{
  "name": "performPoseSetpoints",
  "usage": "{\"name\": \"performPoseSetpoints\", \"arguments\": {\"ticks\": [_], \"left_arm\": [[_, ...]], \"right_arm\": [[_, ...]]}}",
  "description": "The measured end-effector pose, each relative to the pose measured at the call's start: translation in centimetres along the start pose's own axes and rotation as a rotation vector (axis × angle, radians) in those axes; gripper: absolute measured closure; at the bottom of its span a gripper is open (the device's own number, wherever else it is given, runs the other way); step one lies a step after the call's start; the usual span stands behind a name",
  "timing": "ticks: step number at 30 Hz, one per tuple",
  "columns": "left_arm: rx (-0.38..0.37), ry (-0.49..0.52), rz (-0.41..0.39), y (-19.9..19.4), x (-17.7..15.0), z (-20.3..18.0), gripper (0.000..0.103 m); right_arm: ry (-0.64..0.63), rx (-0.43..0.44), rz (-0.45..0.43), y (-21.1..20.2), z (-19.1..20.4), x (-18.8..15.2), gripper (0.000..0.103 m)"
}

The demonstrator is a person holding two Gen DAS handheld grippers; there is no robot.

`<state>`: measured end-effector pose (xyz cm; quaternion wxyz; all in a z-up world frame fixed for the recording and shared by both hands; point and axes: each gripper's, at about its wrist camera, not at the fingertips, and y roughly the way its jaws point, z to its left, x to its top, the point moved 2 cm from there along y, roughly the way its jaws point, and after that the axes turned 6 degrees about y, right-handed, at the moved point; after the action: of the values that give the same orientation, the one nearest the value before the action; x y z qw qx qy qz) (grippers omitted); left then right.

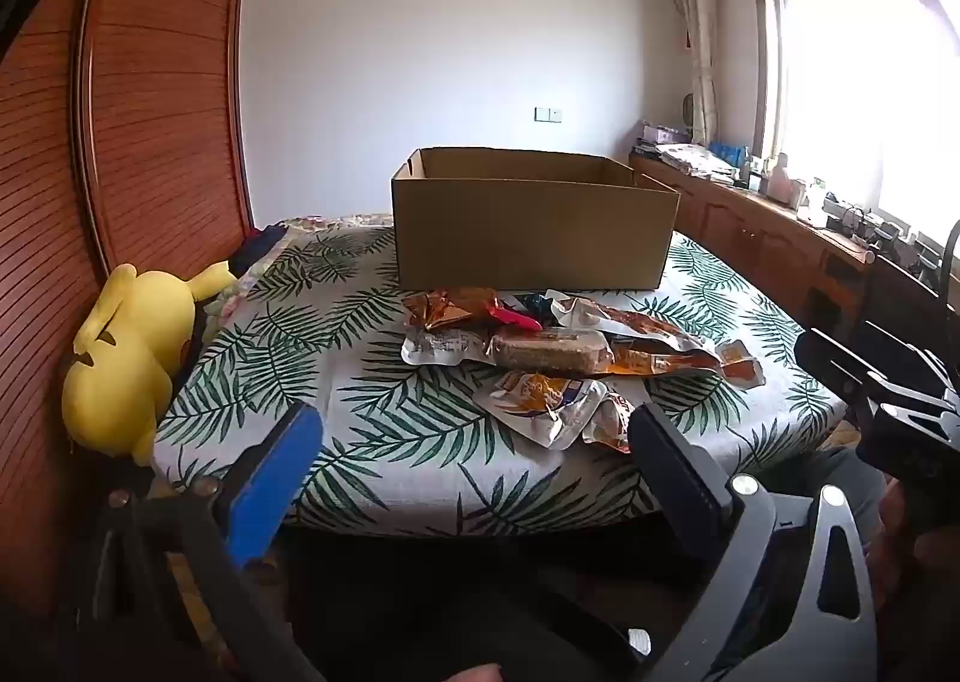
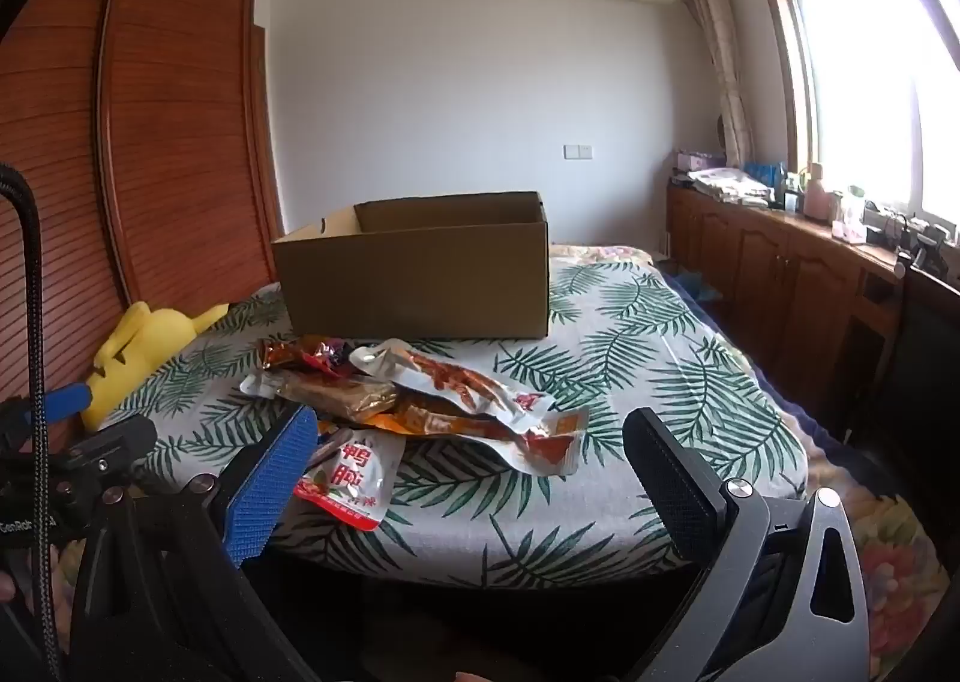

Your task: Organize snacks

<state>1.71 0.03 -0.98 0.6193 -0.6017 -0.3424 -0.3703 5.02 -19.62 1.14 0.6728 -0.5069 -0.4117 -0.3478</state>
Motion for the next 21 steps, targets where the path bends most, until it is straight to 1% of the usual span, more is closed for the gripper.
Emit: {"name": "performPoseSetpoints", "arguments": {"ticks": [8,9,14,15,21], "left_arm": [[0.010,-0.004,0.004,-0.42,0.13,0.56,0.001],[0.004,0.008,-0.007,-0.21,0.11,0.20,0.001],[0.004,0.005,-0.007,-0.42,0.22,0.60,0.001],[0.006,0.013,-0.005,-0.16,0.10,0.10,0.001],[0.005,0.011,-0.008,-0.50,0.35,0.13,0.001]], "right_arm": [[-0.005,-0.002,0.008,0.10,-0.03,-0.11,0.000],[-0.002,-0.004,0.014,0.50,-0.02,-0.10,0.000],[-0.005,-0.006,0.014,0.28,-0.01,-0.11,0.000],[-0.005,-0.005,0.014,0.23,-0.03,-0.11,0.000],[-0.005,-0.005,0.013,0.14,0.15,-0.22,0.000]]}}
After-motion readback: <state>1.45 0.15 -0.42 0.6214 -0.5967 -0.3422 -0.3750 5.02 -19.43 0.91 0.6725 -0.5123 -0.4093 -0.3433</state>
